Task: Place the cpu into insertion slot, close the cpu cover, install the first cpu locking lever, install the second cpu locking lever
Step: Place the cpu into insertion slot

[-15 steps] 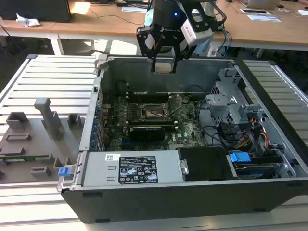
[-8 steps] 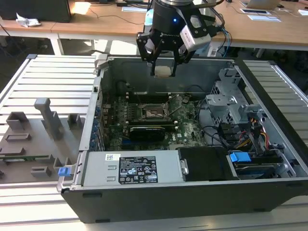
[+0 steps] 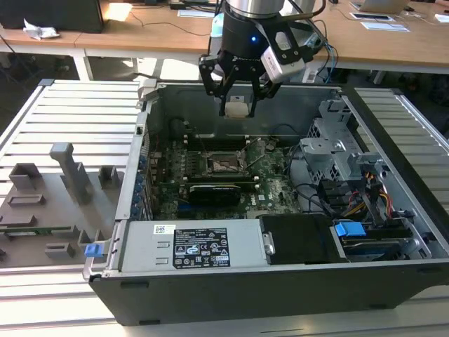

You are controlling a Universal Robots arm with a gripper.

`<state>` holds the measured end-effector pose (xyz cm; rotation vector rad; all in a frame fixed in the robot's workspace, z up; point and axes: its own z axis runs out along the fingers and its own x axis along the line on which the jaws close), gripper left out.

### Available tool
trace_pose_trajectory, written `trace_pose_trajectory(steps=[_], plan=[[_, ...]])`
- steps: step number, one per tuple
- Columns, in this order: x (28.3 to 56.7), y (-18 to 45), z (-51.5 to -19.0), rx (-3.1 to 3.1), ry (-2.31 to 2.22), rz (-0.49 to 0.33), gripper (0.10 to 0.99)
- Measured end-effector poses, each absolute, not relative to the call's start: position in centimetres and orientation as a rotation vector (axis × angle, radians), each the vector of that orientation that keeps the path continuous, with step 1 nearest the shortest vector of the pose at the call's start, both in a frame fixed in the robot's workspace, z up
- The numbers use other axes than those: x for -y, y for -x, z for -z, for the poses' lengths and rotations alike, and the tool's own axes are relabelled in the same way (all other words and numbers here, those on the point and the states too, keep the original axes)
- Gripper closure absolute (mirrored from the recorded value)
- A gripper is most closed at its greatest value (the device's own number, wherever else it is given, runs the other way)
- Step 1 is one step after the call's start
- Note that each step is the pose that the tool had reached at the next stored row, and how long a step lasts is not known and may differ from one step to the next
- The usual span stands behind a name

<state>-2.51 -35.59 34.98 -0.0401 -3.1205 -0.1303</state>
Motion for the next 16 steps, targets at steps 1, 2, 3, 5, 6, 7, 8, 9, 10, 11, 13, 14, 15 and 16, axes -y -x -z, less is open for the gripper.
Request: trace_pose_trajectory(steps=[1,2,3,5,6,7,8,9,10,11,13,14,15,16], plan=[[35.6,2.5,-34.9,3.12,0.04,0.13,0.541],[35.6,2.5,-34.8,3.121,0.04,0.13,0.541],[35.6,2.5,-34.7,3.12,0.04,0.13,0.541],[35.6,2.5,-34.5,3.12,0.04,0.13,0.541],[35.6,2.5,-34.4,3.12,0.04,0.13,0.541],[35.6,2.5,-34.3,3.12,0.04,0.13,0.541],[35.6,2.5,-34.2,3.12,0.04,0.13,0.541],[35.6,2.5,-34.0,3.12,0.04,0.13,0.541],[35.6,2.5,-33.9,3.12,0.04,0.13,0.541],[35.6,2.5,-33.7,3.12,0.04,0.13,0.541],[35.6,2.5,-33.5,3.12,0.04,0.13,0.541],[35.6,2.5,-33.4,3.12,0.04,0.13,0.541],[35.6,2.5,-33.3,3.12,0.04,0.13,0.541],[35.6,2.5,-33.2,3.12,0.04,0.13,0.541]])
